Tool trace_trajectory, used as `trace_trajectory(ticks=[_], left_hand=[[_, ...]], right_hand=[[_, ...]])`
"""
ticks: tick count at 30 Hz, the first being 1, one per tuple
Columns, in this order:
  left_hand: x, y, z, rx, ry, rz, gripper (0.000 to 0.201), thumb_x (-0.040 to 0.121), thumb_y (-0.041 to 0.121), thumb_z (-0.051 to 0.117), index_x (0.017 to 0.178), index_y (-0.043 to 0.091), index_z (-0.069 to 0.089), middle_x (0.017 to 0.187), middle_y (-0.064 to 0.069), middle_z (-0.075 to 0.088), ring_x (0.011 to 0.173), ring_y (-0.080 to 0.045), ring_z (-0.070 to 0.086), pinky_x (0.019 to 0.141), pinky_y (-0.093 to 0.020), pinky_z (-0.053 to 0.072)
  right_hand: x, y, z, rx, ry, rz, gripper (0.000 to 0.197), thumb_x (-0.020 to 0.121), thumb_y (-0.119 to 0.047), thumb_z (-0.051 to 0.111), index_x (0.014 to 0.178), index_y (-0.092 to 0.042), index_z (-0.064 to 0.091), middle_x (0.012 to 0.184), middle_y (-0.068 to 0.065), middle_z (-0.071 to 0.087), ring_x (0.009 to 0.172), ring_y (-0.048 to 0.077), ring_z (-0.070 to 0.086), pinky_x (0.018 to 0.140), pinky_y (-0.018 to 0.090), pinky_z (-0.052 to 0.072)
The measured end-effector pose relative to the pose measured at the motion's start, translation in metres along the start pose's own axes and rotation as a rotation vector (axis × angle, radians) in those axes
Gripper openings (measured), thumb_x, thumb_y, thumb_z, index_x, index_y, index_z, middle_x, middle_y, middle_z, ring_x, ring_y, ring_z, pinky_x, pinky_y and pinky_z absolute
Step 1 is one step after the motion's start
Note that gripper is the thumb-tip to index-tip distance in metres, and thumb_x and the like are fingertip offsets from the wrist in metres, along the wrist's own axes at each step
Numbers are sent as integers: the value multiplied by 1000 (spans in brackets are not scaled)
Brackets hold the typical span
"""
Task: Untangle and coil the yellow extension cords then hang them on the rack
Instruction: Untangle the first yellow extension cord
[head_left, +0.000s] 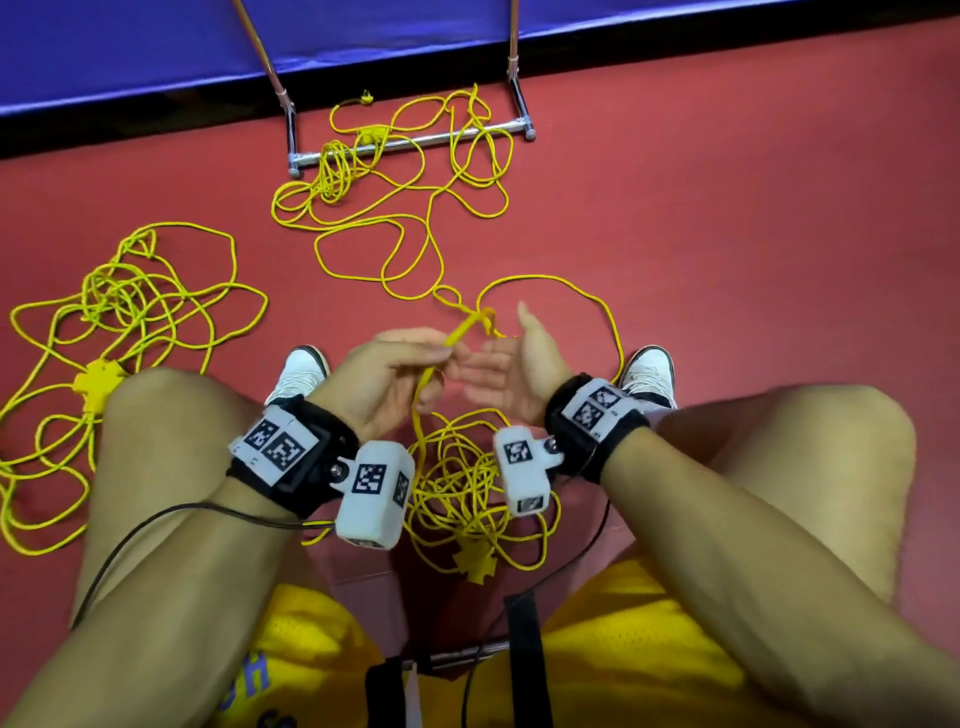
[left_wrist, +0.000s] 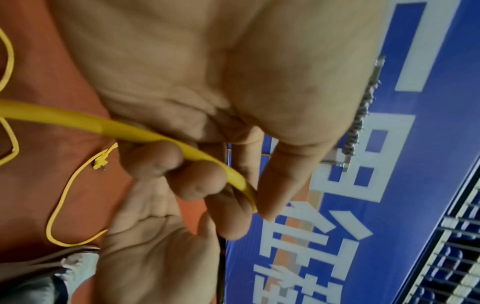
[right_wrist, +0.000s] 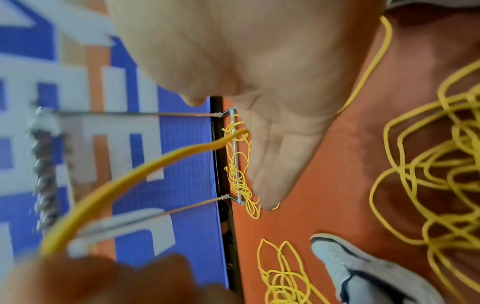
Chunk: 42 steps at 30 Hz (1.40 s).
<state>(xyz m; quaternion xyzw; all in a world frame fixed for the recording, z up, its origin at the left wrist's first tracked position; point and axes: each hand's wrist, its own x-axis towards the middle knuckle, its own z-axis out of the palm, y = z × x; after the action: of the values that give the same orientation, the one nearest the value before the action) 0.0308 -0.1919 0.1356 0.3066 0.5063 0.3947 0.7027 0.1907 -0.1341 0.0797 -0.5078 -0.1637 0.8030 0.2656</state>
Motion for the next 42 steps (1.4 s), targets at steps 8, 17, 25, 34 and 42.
trace_trajectory(ticks=[8,17,25,34,42], left_hand=[[4,-9,0,103,60,-210,25,80,26,60,82,6,74,66,-7,66,54,-16,57,57,-26,43],[17,-1,-12,-218,186,-164,62,96,64,34,112,11,63,98,-15,74,84,-27,72,78,-38,55],[15,1,-13,-136,281,-98,23,102,21,48,115,7,61,75,-1,66,43,-7,49,43,-19,43],[3,6,-11,-120,102,20,39,79,12,54,116,3,65,71,-6,65,38,-8,29,48,-25,11],[4,-4,-4,28,70,-77,40,81,-2,45,96,11,79,71,-15,67,41,-11,27,46,-24,14]], right_hand=[[5,-25,7,316,254,-318,17,103,0,39,114,-1,52,87,6,60,50,11,63,45,22,53],[-37,-16,27,-736,-210,-1021,40,91,10,51,127,-3,60,98,-6,68,76,-10,59,70,12,49],[-11,41,17,-1358,-205,-406,24,83,-9,56,96,-14,75,85,2,72,69,13,62,68,25,50],[-3,-4,-6,235,-116,21,18,84,-23,39,85,-7,47,109,22,64,101,37,67,85,54,54],[13,-15,-2,236,130,27,7,94,-2,58,92,0,52,77,15,61,54,20,68,59,32,61]])
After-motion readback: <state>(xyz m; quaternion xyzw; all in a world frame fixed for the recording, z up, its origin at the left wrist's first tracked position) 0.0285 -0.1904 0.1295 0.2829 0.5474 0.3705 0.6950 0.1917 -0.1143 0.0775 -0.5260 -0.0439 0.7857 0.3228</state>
